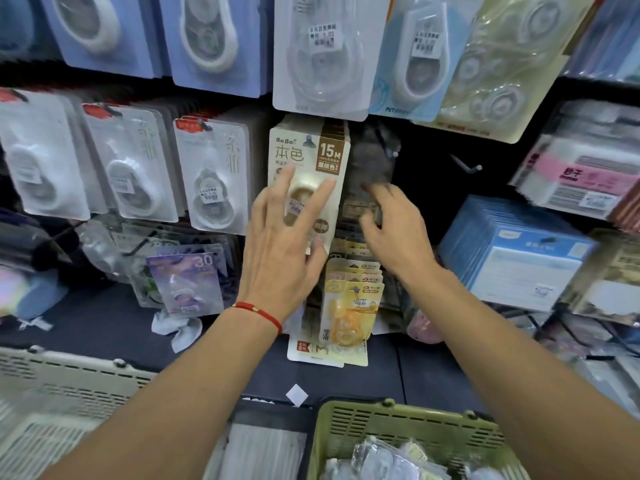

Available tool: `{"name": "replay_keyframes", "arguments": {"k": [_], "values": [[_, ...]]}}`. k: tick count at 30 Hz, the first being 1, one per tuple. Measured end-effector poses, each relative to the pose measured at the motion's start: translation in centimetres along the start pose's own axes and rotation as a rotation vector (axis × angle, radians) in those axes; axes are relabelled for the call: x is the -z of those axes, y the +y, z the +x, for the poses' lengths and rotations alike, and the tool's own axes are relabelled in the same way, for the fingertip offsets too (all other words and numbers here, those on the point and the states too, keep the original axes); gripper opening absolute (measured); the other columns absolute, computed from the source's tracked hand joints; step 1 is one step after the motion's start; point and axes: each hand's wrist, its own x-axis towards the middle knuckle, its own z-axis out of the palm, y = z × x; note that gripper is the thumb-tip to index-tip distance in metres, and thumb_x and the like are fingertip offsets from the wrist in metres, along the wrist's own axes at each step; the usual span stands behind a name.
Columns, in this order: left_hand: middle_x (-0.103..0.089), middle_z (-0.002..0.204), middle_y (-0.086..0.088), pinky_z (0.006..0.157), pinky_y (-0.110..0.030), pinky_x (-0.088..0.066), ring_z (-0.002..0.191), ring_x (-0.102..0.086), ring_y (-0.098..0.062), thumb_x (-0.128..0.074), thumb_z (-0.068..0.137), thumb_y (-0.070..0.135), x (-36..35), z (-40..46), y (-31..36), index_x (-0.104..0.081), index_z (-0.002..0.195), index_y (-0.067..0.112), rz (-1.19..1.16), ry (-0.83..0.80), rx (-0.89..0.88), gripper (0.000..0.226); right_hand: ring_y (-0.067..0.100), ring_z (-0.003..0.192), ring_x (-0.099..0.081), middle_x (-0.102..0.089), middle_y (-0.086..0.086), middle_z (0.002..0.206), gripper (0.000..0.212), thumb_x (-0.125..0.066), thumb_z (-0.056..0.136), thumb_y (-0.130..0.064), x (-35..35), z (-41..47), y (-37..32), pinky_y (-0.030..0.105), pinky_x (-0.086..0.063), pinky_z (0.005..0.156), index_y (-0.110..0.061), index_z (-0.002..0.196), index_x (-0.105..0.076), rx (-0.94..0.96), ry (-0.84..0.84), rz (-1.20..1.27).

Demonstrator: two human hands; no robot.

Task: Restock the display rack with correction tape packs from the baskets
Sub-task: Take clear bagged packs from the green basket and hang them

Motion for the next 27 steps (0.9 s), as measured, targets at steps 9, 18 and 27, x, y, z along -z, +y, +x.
{"name": "replay_keyframes", "arguments": {"k": [9,18,27], "values": [[-0.010,0.174,-0.011,0.126,-0.037,-0.019,0.155,-0.021,-0.034,-0.071,0.089,0.009,1.6,-0.6,0.3,-0.030,0.165,0.025,-0.055,-0.162,0.093,0.088,0.013,0.094,-0.066,-0.071,-0.004,0.108,0.021,-0.061,0.099,-0.017,6.7,-4.8,-1.8,0.035,-0.054,0.090,-0.020,0.116,-0.073,-0.033,0.027,0.204],[-0.059,0.136,-0.009,0.105,-0.050,-0.044,0.128,-0.049,-0.036,-0.063,0.091,0.017,1.0,-8.7,7.1,-0.062,0.137,0.017,-0.047,-0.723,0.015,0.046,0.024,0.113,-0.067,-0.074,0.003,0.121,0.026,-0.060,0.099,-0.024,3.2,-24.9,6.8,0.030,-0.049,0.091,-0.019,0.121,-0.072,-0.297,-1.056,-0.121],[-0.059,0.143,-0.010,0.106,-0.036,-0.048,0.132,-0.053,-0.030,-0.061,0.098,0.020,-2.2,-26.9,8.7,-0.061,0.137,0.019,0.061,-1.414,0.088,0.038,0.035,0.143,-0.044,-0.043,0.016,0.159,0.089,-0.066,0.096,-0.057,-3.8,-41.1,7.2,0.044,-0.042,0.114,-0.011,0.161,-0.027,-0.437,-1.231,0.036]]}}
